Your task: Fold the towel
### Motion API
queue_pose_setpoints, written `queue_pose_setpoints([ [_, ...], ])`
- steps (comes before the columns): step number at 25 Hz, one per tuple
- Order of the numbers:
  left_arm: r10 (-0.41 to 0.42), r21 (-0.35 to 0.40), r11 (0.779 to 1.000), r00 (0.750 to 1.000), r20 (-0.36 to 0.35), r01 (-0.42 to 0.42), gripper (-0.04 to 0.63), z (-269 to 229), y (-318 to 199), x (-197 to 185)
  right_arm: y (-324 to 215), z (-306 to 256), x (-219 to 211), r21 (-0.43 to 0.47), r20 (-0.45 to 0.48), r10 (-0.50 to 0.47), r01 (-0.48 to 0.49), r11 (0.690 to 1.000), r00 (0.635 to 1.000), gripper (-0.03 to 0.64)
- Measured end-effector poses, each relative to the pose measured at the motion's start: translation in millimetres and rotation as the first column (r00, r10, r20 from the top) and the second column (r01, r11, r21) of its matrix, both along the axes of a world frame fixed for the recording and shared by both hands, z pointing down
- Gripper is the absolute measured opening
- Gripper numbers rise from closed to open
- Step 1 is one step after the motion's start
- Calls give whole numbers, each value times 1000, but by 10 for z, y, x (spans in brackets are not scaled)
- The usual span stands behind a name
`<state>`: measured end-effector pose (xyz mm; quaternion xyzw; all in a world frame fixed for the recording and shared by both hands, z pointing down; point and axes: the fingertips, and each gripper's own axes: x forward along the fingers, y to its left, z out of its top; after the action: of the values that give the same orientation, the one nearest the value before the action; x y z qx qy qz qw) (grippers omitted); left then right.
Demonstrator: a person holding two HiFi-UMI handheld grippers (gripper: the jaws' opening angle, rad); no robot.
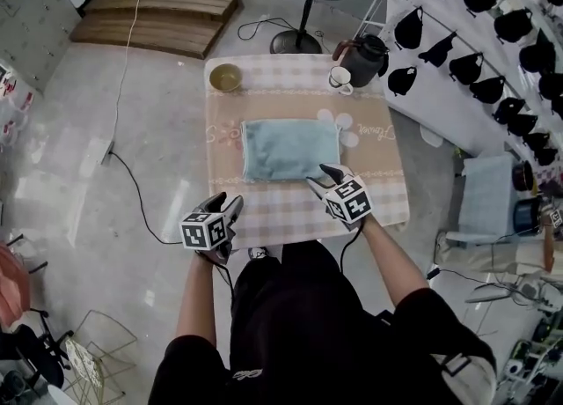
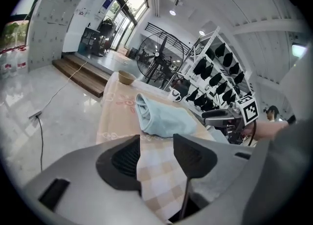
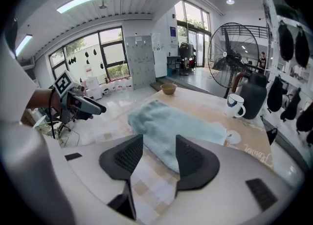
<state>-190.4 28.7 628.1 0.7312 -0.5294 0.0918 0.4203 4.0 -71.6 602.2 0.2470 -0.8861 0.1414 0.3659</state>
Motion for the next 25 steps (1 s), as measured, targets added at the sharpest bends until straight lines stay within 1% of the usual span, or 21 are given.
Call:
queue_pose_setpoints([
  [2, -35, 1, 999, 999, -16, 35, 195, -19, 3, 50, -26, -74, -51, 11, -6, -50, 50, 999, 999, 189],
  [4, -88, 2, 996, 996, -26, 88, 195, -39, -42, 69, -93, -158, -153, 18, -3, -124, 124, 992, 992, 189],
  [6, -155, -1, 988, 987, -36, 155, 195, -54, -127, 79, -197, -232, -288, 25, -15, -224, 224, 974, 975, 189],
  [7, -189, -5, 982, 981, -40, 189, 195, -62, -176, 90, -260, -264, -366, 29, -29, -281, 282, 959, 959, 189],
  [11, -301, -33, 953, 952, -47, 300, 195, -54, -372, 184, -582, -357, -740, 25, -70, -490, 493, 870, 869, 189],
  [14, -368, -57, 929, 929, -51, 365, 195, 5, -534, 221, -875, -296, -1031, 6, -90, -592, 595, 804, 801, 189],
  [16, -422, -85, 905, 905, -52, 417, 195, 82, -597, 213, -1022, -186, -1208, -15, -99, -652, 655, 756, 751, 189],
  [21, -547, -154, 827, 837, 0, 540, 212, 286, -723, 93, -1234, 202, -1633, -85, -86, -777, 772, 630, 624, 189],
  [23, -574, -172, 805, 819, 14, 568, 212, 375, -765, 67, -1279, 421, -1748, -114, -89, -807, 799, 590, 584, 189],
  [25, -592, -194, 790, 806, 12, 582, 212, 466, -779, 58, -1289, 616, -1852, -144, -82, -828, 815, 561, 555, 189],
])
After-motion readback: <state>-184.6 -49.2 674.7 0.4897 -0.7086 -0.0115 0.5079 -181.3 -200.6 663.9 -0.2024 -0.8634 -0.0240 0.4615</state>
